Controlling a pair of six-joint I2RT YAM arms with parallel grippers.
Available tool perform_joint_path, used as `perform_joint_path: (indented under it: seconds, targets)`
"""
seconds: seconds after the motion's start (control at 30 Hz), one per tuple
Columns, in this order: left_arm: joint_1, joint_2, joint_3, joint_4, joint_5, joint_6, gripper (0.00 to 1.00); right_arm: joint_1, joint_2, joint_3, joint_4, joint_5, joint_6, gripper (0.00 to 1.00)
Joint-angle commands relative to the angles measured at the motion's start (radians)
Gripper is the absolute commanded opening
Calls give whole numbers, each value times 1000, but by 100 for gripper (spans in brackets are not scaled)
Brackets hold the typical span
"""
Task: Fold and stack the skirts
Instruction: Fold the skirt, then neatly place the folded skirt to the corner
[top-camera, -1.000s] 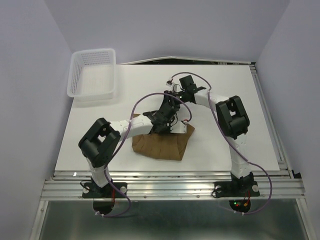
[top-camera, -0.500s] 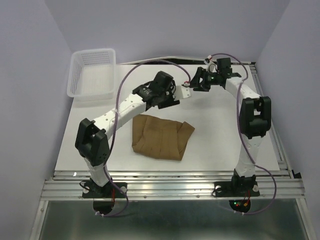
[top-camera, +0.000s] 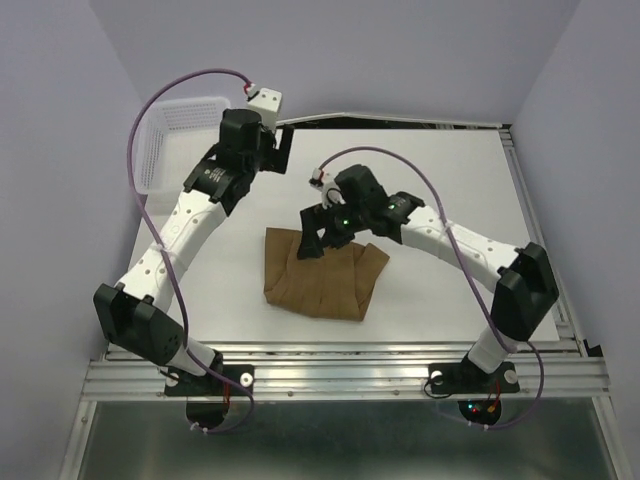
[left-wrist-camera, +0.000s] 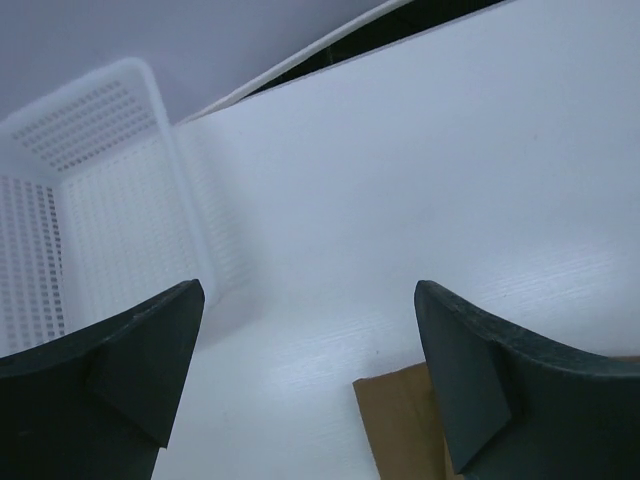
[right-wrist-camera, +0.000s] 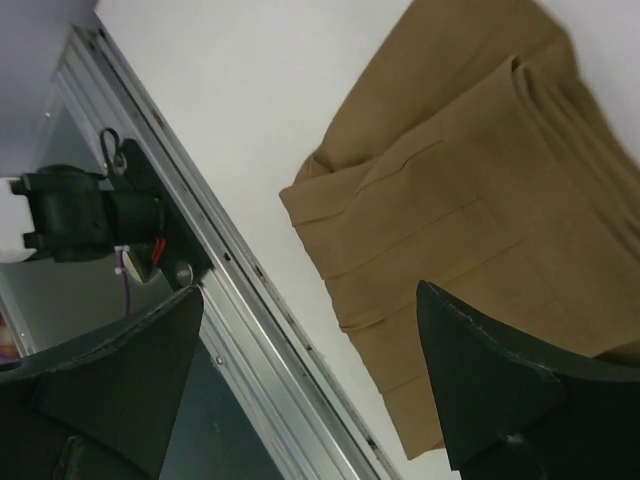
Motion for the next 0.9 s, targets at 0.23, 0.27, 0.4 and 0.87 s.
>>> perform_joint_path:
  seconds: [0.23,0.27,0.4,0.87]
  targets:
    - [155,-160,-151,32,-127,-228,99,122,249,-82,-53,221,113,85]
    - [157,-182,-166,38,-131,-216,99,122,275,-90,-56,244,107,86]
    - [158,-211,-209,37,-153,-188,99,113,398,-81,-85,371,-15,84]
    - [158,-243,-220,-42,163,62,99,-388,246,-433,-73,404,-855,88]
